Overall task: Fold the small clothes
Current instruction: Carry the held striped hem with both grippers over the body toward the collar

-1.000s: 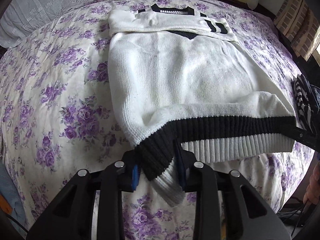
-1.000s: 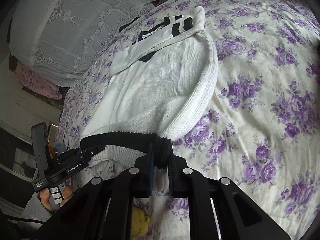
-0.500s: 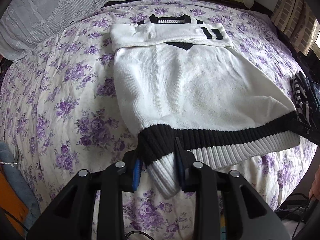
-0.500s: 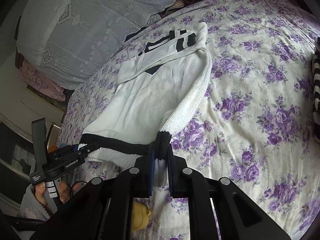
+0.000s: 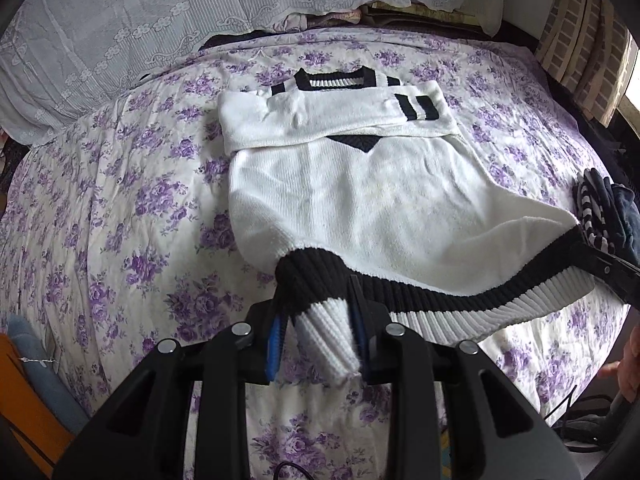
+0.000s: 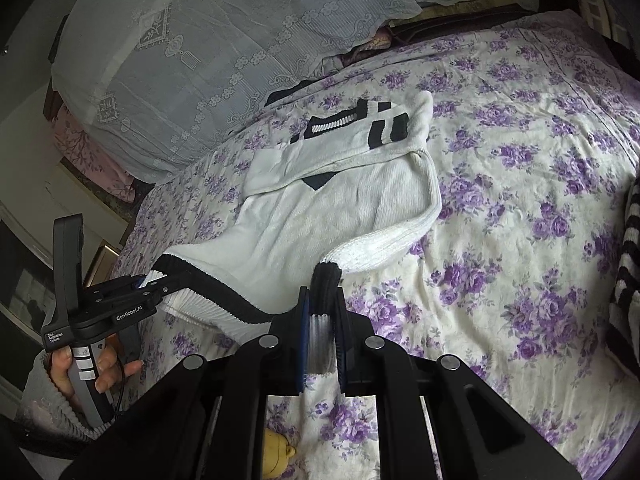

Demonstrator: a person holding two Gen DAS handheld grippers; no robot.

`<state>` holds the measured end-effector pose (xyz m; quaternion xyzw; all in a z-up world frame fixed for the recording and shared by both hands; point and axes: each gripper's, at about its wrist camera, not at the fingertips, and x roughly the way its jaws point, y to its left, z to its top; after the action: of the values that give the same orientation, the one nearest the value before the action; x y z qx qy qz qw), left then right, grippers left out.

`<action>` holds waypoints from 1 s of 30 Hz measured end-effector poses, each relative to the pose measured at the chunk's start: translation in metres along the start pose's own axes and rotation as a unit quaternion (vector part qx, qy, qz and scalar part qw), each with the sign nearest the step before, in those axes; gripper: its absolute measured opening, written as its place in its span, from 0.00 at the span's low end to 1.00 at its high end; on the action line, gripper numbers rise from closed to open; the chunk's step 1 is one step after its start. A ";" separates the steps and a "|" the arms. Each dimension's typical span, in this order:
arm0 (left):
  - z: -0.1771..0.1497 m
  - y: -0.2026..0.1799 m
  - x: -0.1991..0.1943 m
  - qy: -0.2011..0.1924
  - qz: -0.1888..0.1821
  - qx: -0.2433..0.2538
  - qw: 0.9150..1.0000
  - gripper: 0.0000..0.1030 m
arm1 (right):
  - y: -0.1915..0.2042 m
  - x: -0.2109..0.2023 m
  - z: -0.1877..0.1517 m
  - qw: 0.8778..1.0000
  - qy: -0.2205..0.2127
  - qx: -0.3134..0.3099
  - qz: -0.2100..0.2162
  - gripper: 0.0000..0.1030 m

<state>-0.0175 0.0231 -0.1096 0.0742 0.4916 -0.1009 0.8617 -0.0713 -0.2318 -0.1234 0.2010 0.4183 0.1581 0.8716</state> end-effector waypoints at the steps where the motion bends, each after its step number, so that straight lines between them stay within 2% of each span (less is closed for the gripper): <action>1: 0.004 0.002 -0.001 -0.003 -0.002 -0.004 1.000 0.26 | 0.001 -0.001 0.004 1.000 -0.004 -0.001 0.004 0.11; 4: 0.019 0.005 -0.004 -0.009 0.004 -0.006 1.000 0.26 | 0.003 -0.003 0.015 1.000 -0.008 -0.006 0.010 0.11; 8: 0.035 -0.003 -0.006 -0.012 0.041 0.035 0.998 0.26 | 0.006 -0.003 0.029 1.000 -0.018 -0.013 0.014 0.11; 11: 0.045 -0.004 -0.008 -0.015 0.052 0.048 0.997 0.26 | 0.007 -0.002 0.041 0.999 -0.025 -0.013 0.020 0.11; 22: 0.104 0.013 0.000 -0.049 0.063 0.014 0.997 0.26 | 0.004 0.015 0.093 0.998 -0.054 -0.007 0.035 0.11; 28: 0.137 0.024 0.010 -0.090 0.097 0.004 0.991 0.25 | -0.001 0.035 0.125 0.998 -0.060 -0.002 0.036 0.11; 30: 0.150 0.031 0.014 -0.095 0.092 -0.008 0.991 0.25 | -0.003 0.044 0.135 0.998 -0.058 0.002 0.037 0.11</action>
<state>0.1219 0.0178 -0.0455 0.1028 0.3992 -0.0237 0.9108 0.0624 -0.2443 -0.0775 0.2273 0.3596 0.1774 0.8874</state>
